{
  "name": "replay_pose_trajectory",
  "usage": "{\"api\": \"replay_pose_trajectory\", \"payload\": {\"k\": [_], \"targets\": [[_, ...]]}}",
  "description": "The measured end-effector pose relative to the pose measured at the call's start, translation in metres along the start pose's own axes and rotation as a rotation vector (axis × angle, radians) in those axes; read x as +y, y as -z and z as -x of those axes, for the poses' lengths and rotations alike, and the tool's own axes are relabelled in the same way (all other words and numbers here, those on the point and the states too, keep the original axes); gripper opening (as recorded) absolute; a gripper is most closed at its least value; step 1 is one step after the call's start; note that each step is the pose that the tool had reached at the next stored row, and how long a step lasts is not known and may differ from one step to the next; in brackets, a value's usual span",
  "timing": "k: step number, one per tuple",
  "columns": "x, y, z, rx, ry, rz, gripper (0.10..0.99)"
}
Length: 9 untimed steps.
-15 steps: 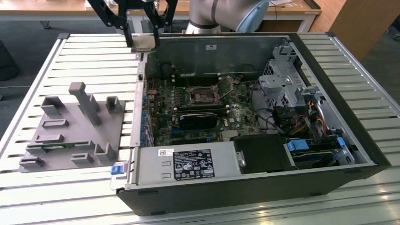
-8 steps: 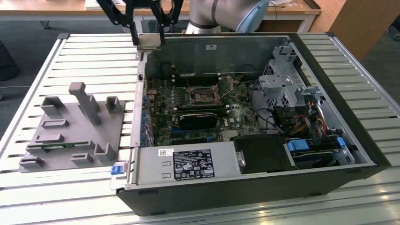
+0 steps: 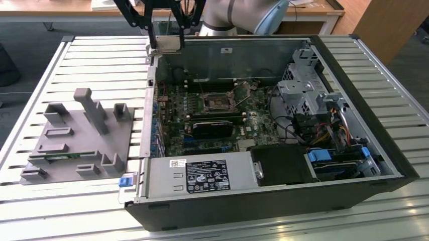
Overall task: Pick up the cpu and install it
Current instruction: 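Pick up the cpu and move it towards the insertion slot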
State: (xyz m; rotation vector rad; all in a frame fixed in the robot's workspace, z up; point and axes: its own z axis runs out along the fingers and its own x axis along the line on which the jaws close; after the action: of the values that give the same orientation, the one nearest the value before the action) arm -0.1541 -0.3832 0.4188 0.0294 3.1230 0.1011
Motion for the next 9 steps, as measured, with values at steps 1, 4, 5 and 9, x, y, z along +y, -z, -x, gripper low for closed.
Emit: {"api": "replay_pose_trajectory", "payload": {"k": [1,4,5,9], "targets": [[0.0,0.0,0.0016,0.0,0.0,0.0,0.533],[0.0001,-0.0002,0.006,0.0,0.0,0.0,0.533],[0.0001,-0.0002,0.0074,0.0,0.0,0.0,0.533],[0.0002,-0.0004,0.0125,0.0,0.0,0.0,0.533]]}}
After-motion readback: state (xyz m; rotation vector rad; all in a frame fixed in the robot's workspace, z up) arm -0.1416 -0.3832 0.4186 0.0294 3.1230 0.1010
